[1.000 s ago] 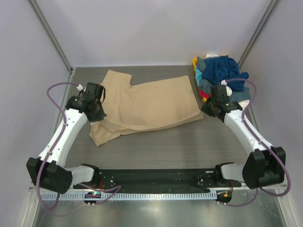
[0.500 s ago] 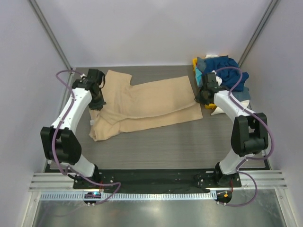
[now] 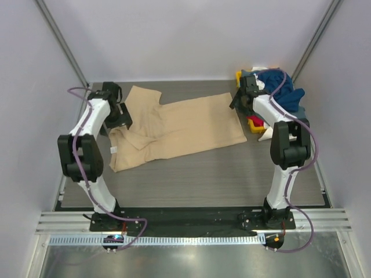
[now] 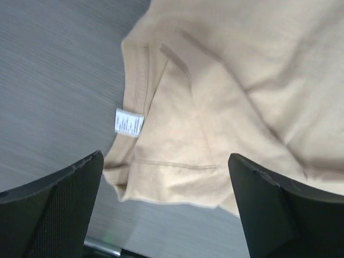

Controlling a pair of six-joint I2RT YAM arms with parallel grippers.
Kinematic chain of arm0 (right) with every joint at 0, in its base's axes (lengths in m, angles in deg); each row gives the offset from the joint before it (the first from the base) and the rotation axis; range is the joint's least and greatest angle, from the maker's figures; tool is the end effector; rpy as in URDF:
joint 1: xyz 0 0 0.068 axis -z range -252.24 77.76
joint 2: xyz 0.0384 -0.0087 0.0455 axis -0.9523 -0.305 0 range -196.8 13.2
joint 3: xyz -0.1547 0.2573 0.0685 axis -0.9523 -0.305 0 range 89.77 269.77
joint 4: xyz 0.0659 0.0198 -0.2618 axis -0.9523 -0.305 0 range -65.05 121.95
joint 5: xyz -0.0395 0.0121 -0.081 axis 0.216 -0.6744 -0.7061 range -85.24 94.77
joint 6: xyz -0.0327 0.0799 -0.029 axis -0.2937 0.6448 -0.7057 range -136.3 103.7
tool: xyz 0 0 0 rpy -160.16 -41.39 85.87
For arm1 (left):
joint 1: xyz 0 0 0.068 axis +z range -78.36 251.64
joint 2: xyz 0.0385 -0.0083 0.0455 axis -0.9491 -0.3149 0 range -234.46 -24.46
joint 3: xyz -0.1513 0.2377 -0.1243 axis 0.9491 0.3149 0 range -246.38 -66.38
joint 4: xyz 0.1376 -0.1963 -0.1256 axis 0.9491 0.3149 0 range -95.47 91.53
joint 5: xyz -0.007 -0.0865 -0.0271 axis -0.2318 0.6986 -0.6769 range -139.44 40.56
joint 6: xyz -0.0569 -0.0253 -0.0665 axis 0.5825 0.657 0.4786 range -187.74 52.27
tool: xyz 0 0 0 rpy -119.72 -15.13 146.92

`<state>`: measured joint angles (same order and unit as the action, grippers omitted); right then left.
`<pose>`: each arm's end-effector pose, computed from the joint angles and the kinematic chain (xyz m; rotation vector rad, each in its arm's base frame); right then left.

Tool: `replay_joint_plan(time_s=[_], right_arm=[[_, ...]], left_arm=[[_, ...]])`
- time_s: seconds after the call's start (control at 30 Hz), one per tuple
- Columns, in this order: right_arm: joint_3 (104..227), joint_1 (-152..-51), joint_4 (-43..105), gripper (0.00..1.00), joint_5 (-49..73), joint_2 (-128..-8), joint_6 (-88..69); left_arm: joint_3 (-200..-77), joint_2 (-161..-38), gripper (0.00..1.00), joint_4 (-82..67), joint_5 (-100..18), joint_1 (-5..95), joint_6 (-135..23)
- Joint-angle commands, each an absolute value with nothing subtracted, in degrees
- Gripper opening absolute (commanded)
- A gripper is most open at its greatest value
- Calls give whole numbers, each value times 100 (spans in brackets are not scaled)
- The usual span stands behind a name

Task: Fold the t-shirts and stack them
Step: Fold the tshirt

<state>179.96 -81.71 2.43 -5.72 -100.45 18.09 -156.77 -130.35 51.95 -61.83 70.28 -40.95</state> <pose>0.4867 0.0661 0.2189 0.6083 2.4003 0.0988 0.4091 0.0079 0.2450 -0.6593 2.7162 0.1921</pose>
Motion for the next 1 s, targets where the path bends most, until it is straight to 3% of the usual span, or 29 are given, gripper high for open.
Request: replay_joint_plan(time_s=[0.0,0.23,0.33,0.53,0.8,0.9,0.93,0.97], right_arm=[[17936,-8173,48,64,-912,-9351,1710],[15826,-8156,680,65,-412,-7989,1895],[15035,-8103,1005,65,-87,-7724,1991],[14453,-7919,1436,61,300,-7908,1965],[14461,-7760,1638,57,354,-8224,1921],[14470,-7751,1770,54,345,-8400,1939],[14479,-7760,1806,53,327,-8444,1947],[14496,-7760,1832,52,327,-8506,1956]], left_arm=[[-15008,-11686,100,4762,-5851,7050,-3672],[-11865,-9435,98,3552,-4728,7041,-1889],[-10905,-8907,96,3118,-4890,7041,-1220],[-10119,-8502,97,2758,-5690,7050,-630],[-10119,-9125,98,2144,-6297,7402,-770],[-10145,-9582,84,1862,-6167,7489,-876],[-10128,-9661,69,1809,-6157,7498,-893],[-10127,-9775,61,1747,-6149,7533,-902]])
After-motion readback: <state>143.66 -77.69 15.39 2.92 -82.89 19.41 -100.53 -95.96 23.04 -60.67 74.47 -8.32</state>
